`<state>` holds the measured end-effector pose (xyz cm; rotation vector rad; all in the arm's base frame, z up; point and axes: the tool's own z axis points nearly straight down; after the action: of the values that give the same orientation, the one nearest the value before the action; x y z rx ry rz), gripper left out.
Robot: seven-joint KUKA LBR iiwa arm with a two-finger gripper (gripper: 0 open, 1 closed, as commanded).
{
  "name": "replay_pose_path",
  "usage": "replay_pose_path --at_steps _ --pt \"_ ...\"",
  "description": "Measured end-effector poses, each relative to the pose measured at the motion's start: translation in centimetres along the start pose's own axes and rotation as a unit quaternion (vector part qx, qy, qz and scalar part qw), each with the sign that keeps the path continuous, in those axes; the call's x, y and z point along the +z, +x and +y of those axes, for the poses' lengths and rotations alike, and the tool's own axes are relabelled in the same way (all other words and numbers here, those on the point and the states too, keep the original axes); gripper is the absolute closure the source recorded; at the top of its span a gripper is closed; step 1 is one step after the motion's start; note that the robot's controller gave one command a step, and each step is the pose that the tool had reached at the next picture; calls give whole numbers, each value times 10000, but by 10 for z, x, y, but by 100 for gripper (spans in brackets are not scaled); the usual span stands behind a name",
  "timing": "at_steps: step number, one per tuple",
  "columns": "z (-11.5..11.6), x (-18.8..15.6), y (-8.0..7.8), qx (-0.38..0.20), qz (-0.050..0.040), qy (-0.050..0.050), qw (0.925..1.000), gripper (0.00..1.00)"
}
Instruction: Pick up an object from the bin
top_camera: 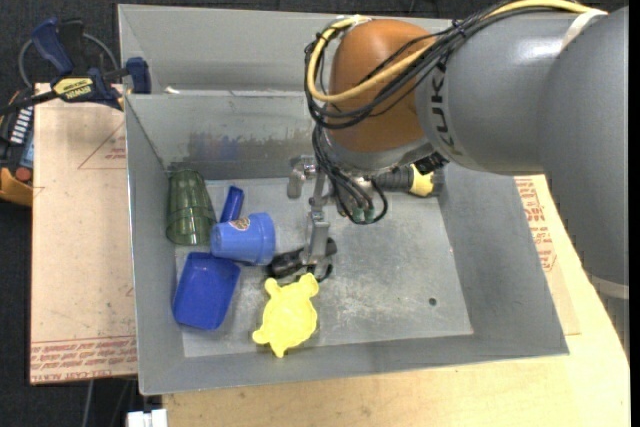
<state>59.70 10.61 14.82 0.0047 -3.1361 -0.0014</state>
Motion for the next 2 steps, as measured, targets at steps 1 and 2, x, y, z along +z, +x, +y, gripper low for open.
replay_pose_path --at_steps 1,2 --pt "-1 -5 -1 17 -33 -3 10000 0" --pt "72 79 10 -333 -1 -9 9994 0"
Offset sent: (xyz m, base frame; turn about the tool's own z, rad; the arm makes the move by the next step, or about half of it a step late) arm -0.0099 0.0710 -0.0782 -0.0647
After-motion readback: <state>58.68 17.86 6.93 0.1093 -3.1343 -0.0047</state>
